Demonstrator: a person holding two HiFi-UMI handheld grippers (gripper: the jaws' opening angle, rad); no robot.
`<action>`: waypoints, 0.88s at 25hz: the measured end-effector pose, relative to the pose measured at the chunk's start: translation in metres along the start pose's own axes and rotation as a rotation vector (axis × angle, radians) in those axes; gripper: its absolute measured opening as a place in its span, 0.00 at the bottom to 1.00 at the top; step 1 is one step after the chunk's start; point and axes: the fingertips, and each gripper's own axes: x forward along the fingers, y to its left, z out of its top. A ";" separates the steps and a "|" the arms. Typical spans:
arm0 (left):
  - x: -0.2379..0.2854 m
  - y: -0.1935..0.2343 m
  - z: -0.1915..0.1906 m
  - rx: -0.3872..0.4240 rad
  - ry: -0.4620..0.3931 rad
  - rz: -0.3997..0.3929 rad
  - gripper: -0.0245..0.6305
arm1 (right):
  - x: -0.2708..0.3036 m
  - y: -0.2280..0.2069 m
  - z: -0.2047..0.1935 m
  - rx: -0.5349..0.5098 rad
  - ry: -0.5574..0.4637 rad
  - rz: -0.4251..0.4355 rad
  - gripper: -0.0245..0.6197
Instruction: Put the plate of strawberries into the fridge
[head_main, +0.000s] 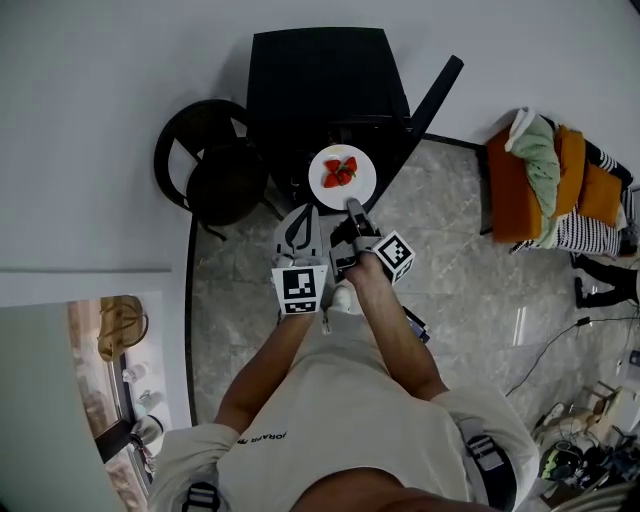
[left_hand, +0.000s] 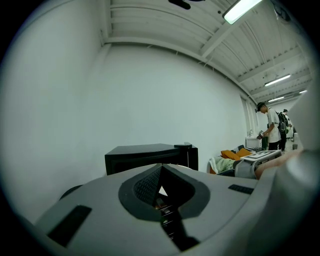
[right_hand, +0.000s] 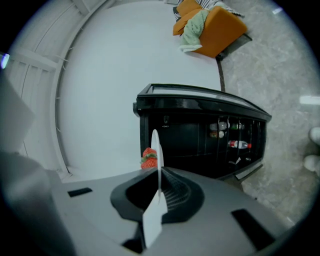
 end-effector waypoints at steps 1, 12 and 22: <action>0.002 0.000 -0.001 0.000 0.001 -0.005 0.04 | 0.004 -0.003 0.001 -0.002 -0.005 -0.002 0.07; 0.025 -0.005 -0.007 0.009 -0.011 -0.032 0.04 | 0.037 -0.045 0.008 0.004 -0.070 -0.018 0.07; 0.040 0.004 -0.028 -0.030 -0.005 -0.010 0.04 | 0.070 -0.077 0.010 -0.007 -0.100 -0.012 0.07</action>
